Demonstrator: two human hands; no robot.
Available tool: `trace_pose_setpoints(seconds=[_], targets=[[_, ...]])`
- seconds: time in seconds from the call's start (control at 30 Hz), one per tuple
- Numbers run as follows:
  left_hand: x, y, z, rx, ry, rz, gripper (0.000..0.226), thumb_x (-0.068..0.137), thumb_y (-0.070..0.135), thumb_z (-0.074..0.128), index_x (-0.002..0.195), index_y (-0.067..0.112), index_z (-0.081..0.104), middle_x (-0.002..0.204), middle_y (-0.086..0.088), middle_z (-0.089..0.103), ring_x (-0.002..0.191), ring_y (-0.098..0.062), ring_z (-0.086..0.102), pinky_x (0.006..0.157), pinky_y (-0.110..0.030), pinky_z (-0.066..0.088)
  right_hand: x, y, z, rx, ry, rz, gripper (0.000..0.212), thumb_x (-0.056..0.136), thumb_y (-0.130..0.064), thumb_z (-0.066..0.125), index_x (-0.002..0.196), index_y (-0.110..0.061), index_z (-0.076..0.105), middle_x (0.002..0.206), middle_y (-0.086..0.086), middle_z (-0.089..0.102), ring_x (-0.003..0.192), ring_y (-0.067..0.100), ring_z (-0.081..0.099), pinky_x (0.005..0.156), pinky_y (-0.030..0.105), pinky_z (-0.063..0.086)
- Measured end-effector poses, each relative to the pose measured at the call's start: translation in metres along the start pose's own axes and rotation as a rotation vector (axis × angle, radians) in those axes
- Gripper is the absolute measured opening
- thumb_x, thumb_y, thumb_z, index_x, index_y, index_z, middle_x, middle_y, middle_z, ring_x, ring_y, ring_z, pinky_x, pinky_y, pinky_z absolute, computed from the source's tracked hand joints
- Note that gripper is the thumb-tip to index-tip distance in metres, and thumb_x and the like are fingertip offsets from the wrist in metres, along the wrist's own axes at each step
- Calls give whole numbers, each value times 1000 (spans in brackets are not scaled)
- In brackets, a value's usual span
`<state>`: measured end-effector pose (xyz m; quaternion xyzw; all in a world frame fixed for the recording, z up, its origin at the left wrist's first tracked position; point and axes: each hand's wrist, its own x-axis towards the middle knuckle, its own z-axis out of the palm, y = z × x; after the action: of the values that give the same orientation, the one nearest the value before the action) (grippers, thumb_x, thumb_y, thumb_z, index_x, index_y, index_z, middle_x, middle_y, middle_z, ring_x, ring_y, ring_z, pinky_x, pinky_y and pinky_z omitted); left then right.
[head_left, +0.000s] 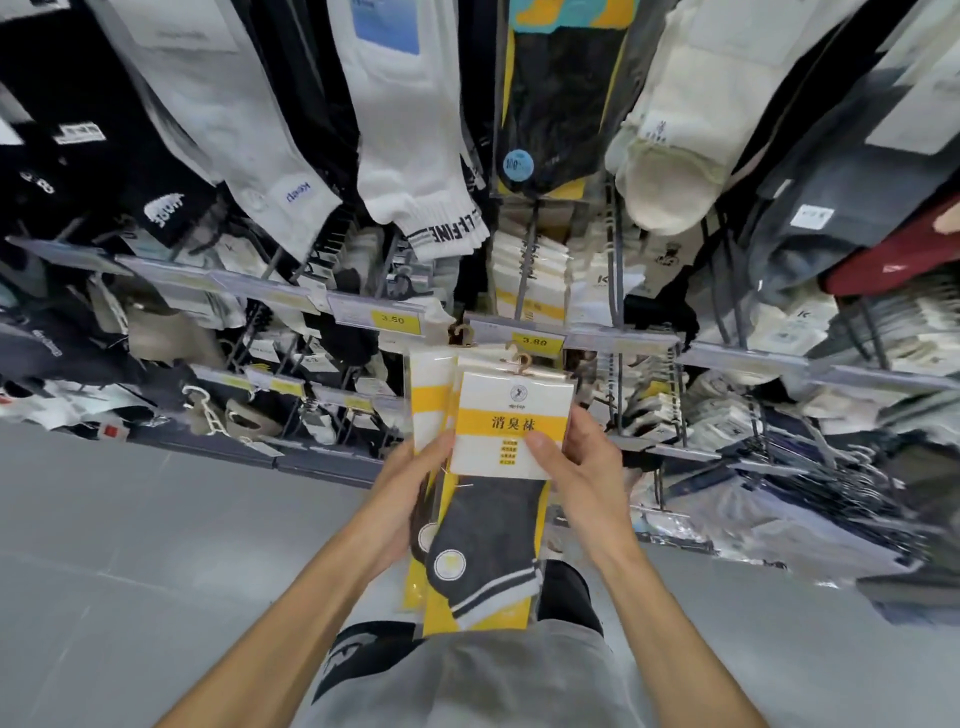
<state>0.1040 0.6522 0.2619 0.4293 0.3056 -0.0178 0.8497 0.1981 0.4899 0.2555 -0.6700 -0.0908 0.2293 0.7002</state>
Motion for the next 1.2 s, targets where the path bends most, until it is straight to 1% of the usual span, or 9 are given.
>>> trace_pose_setpoints(seconds=[0.17,0.4,0.53,0.63,0.73,0.83,0.9,1.1,1.2], targets=[[0,2,-2,4,25,16,36,84,42,66,114,24,73,119,-6,73,108,-22,70,77,-28,59,-4,8,-29,189,3,72,31,96,-1,56,126,-7,54,115,6,73,106,21,70,80,28,58],[-6,7,-18,22,123,27,37,78,43,66,109,25,74,116,-6,74,104,-22,72,73,-27,60,13,33,-76,69,134,87,31,97,0,54,126,-9,54,117,11,70,102,18,70,77,24,57],[-9,2,-18,18,150,-6,37,76,44,68,107,25,75,114,-6,75,102,-22,73,72,-29,61,48,39,-80,-88,167,63,28,100,-3,52,124,-16,53,115,1,67,99,9,68,86,29,56],[-8,-3,-15,53,156,-21,36,73,46,70,102,28,77,113,-4,75,101,-21,73,73,-29,60,81,33,-66,-184,161,33,33,101,-10,52,134,-12,47,118,-12,61,101,-9,61,92,15,50],[-10,-7,-11,60,128,-25,26,75,45,68,97,35,78,111,-2,76,100,-20,74,70,-27,60,111,25,-44,-265,142,-5,25,101,-11,53,125,-14,57,116,-10,62,104,-4,58,99,16,43],[-12,-11,-12,72,118,-47,28,78,45,67,100,31,78,113,-5,75,102,-22,73,71,-28,60,130,17,-24,-288,110,-96,23,102,-1,44,104,-22,54,88,-17,65,83,-4,60,78,6,46],[-12,-12,-13,74,120,-58,30,79,45,67,101,28,78,115,-7,75,102,-24,73,71,-28,60,145,19,-15,-258,163,-210,25,104,2,29,100,-13,49,73,-13,67,69,2,61,69,13,49],[-12,-8,-13,82,104,-56,28,80,45,66,101,31,78,115,-5,75,103,-23,72,73,-28,60,167,29,-6,-44,111,-78,25,105,2,29,116,-15,43,64,-1,53,57,6,51,61,18,43],[-9,-7,-12,87,89,-58,29,82,45,66,105,29,77,118,-5,73,107,-23,71,77,-29,60,181,24,-4,-19,56,26,27,100,7,39,119,-13,40,72,6,42,59,14,46,63,33,43]])
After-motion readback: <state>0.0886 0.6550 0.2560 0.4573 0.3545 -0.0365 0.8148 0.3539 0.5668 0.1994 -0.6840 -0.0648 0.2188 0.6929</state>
